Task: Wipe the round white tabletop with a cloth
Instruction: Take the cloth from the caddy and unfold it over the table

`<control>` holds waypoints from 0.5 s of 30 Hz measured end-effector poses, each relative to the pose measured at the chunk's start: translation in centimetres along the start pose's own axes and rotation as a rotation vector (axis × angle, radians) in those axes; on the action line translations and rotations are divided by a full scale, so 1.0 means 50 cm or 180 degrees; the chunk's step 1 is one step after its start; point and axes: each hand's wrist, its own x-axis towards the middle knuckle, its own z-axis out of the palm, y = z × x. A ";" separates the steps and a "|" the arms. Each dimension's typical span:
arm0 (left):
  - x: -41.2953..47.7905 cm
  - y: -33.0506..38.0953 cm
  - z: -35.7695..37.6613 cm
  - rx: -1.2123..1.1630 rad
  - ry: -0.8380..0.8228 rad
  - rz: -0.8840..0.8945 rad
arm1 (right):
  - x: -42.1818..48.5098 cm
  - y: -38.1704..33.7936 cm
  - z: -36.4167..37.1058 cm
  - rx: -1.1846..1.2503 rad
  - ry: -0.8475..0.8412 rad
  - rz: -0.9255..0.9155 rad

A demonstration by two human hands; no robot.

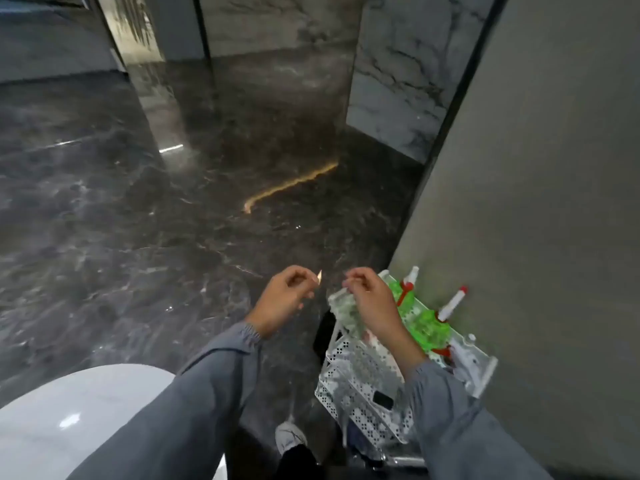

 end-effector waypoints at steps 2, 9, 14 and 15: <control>0.037 -0.027 0.048 0.0392 0.0017 0.0009 | 0.003 0.043 -0.020 -0.0185 0.0211 0.0115; 0.145 -0.117 0.146 0.1722 -0.0229 -0.0146 | -0.006 0.159 -0.013 -0.0678 0.0196 0.0571; 0.171 -0.163 0.142 0.1915 -0.0177 -0.0307 | -0.004 0.186 -0.008 -0.1007 0.0204 0.0656; 0.167 -0.161 0.140 0.1802 -0.0126 -0.0250 | -0.004 0.187 -0.012 -0.1037 0.0260 0.0633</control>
